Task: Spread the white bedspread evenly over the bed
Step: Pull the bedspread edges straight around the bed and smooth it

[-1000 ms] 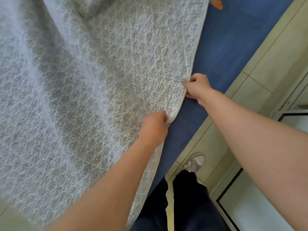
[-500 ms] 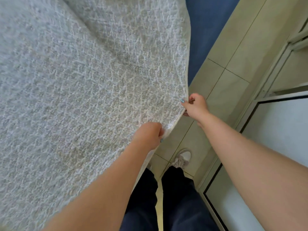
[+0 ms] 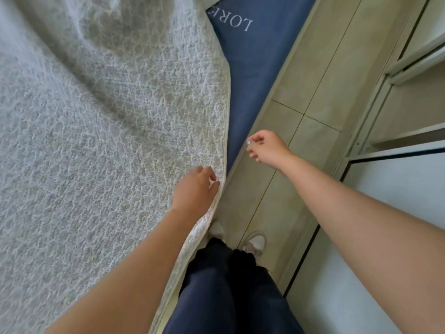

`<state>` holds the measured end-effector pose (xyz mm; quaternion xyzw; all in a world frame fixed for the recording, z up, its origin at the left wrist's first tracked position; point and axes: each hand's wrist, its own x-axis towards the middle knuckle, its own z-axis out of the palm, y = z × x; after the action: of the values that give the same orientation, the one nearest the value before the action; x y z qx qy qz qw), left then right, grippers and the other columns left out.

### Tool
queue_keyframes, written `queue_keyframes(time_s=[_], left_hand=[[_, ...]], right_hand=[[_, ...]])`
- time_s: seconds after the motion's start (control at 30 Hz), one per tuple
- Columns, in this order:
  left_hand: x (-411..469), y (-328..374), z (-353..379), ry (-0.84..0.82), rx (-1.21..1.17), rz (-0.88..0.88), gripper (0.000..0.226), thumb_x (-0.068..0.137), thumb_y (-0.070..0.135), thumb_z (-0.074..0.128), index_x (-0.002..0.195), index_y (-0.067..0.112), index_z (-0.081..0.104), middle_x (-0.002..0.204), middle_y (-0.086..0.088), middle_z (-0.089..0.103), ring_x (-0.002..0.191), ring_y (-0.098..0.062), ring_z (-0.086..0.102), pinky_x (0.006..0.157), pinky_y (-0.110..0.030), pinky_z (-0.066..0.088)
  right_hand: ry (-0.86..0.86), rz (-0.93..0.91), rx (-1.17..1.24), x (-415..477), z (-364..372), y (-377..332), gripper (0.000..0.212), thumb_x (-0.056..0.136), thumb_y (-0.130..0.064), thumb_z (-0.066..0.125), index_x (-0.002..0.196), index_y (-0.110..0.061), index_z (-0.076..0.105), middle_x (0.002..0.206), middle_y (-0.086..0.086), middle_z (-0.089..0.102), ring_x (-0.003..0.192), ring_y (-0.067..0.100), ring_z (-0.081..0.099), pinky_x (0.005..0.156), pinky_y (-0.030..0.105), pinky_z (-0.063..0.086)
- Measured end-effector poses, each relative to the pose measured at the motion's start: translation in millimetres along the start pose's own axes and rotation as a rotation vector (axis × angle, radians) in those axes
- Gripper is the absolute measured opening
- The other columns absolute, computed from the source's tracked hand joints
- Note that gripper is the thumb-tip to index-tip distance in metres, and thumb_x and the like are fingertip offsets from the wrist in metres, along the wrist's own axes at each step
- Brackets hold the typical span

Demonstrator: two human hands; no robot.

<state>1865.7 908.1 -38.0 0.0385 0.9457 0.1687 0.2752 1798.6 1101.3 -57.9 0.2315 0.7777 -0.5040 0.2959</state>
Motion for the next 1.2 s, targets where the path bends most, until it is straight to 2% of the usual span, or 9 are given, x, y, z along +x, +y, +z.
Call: queue_keyframes(time_s=[0.27,0.43,0.57,0.73,0.87,0.93,1.0,1.13,1.2], left_hand=[[88,26,-28,0.188,-0.026,-0.062,0.047,0.087,0.033,0.062,0.128,0.016,0.046,0.128,-0.006,0.045,0.116,-0.027,0.045,0.093,-0.039,0.044],[148,36,-38,0.234,0.001,-0.141,0.063,0.075,0.048,0.069,0.125,0.019,0.044,0.125,-0.004,0.044,0.114,-0.027,0.045,0.091,-0.039,0.043],[173,45,-42,0.120,0.066,-0.233,0.077,0.064,0.058,0.071,0.121,0.017,0.039,0.120,-0.005,0.040,0.109,-0.029,0.043,0.084,-0.040,0.045],[182,47,-47,0.095,-0.049,-0.243,0.046,0.071,0.012,0.060,0.113,0.010,0.042,0.112,-0.009,0.046,0.095,-0.028,0.051,0.069,-0.034,0.047],[186,42,-58,0.010,-0.196,-0.247,0.020,0.076,-0.003,0.046,0.085,0.014,0.040,0.083,-0.003,0.048,0.070,-0.023,0.045,0.052,-0.029,0.030],[186,42,-61,-0.022,-0.204,-0.219,0.025,0.071,-0.003,0.045,0.069,0.018,0.032,0.067,0.001,0.039,0.060,-0.022,0.039,0.046,-0.029,0.022],[185,42,-62,-0.053,-0.197,-0.201,0.028,0.067,-0.002,0.045,0.063,0.019,0.028,0.062,0.001,0.037,0.056,-0.020,0.034,0.045,-0.028,0.020],[182,45,-60,-0.179,-0.184,-0.180,0.031,0.069,0.000,0.048,0.060,0.022,0.027,0.060,0.003,0.036,0.057,-0.019,0.037,0.044,-0.025,0.022],[180,49,-58,-0.232,-0.205,-0.181,0.034,0.070,0.001,0.050,0.059,0.024,0.026,0.059,0.003,0.034,0.057,-0.019,0.035,0.045,-0.024,0.021]], right_hand=[[0.002,-0.051,-0.023,69,-37,-72,0.022,0.096,-0.014,0.046,0.110,-0.007,0.061,0.094,0.004,0.064,0.077,0.017,0.060,0.069,0.028,0.050],[0.037,0.003,-0.114,131,-36,-107,0.028,0.098,-0.017,0.039,0.114,-0.011,0.061,0.106,0.004,0.065,0.092,0.016,0.058,0.091,0.035,0.051],[-0.048,0.161,0.271,169,-25,-139,0.033,0.102,-0.014,0.032,0.122,-0.001,0.054,0.114,0.018,0.066,0.094,0.022,0.060,0.077,0.027,0.049],[-0.161,0.315,0.522,197,-18,-164,0.044,0.099,-0.045,0.040,0.107,-0.007,0.063,0.104,0.007,0.069,0.098,0.022,0.065,0.080,0.036,0.055],[-0.338,0.321,0.548,215,-26,-179,0.069,0.072,-0.067,0.064,0.115,-0.013,0.068,0.111,0.004,0.071,0.107,0.022,0.066,0.097,0.042,0.051],[-0.385,0.277,0.535,221,-32,-182,0.050,0.070,-0.060,0.071,0.087,-0.014,0.067,0.077,-0.003,0.064,0.091,0.012,0.063,0.096,0.031,0.048],[-0.379,0.236,0.520,219,-38,-184,0.031,0.084,-0.045,0.066,0.071,-0.020,0.055,0.059,-0.007,0.049,0.073,0.009,0.055,0.081,0.023,0.049],[-0.263,0.142,0.450,209,-62,-175,0.009,0.092,-0.023,0.061,0.096,-0.015,0.059,0.091,-0.002,0.067,0.084,0.013,0.065,0.069,0.024,0.055],[-0.144,0.108,0.322,205,-79,-163,0.009,0.092,-0.014,0.061,0.086,-0.013,0.054,0.094,0.003,0.066,0.087,0.017,0.066,0.063,0.025,0.057]])
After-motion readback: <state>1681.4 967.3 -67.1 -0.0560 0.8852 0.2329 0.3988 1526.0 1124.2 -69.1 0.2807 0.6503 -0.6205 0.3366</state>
